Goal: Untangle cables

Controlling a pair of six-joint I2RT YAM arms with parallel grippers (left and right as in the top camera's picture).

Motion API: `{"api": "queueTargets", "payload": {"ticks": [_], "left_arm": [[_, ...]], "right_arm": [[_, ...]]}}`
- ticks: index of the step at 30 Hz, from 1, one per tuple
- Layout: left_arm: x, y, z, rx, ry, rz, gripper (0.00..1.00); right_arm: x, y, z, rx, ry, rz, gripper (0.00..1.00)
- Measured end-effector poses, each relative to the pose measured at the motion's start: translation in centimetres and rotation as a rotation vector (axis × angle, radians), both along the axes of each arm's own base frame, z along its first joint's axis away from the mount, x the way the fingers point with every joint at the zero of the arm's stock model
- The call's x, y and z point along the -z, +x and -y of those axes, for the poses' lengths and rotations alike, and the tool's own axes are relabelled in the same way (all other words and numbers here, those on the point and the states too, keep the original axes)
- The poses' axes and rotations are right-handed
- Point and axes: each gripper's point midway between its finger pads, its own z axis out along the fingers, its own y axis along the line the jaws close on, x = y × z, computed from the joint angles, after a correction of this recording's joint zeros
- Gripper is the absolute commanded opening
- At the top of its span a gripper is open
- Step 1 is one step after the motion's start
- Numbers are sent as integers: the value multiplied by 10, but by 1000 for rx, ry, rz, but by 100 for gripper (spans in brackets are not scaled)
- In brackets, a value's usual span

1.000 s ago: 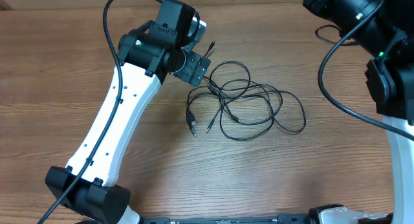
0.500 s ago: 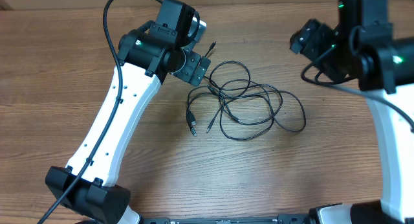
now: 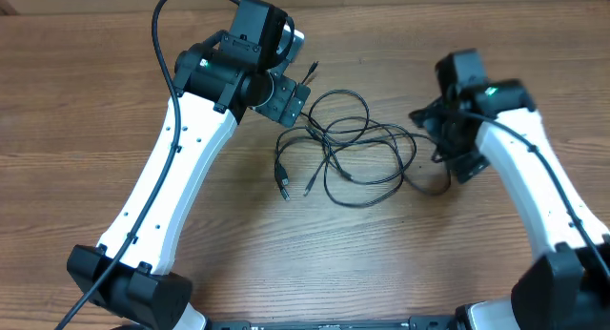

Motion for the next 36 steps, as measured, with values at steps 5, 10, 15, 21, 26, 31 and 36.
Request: {"api": "queueTargets", "payload": {"ticks": [5,10,15,21,26,31,36], "left_arm": [[0,0,0,0,0,-1,100],[1,0,0,0,0,-1,99],[1,0,0,0,0,-1,100],[1,0,0,0,0,-1,100],[1,0,0,0,0,-1,100],[1,0,0,0,0,-1,100],[1,0,0,0,0,-1,100]], "right_arm": [[59,-17,-11,27,78,-35,94],[85,-48,-11,71,96,-128,85],[97,-61,-11,108,108,-159,74],[115,-57,-12,149,127,-102,70],[120,-53,-13,168,138,-70,69],[119,-51,-12,175,137,-62,69],[119,-49,-7,182,106,-50,62]]}}
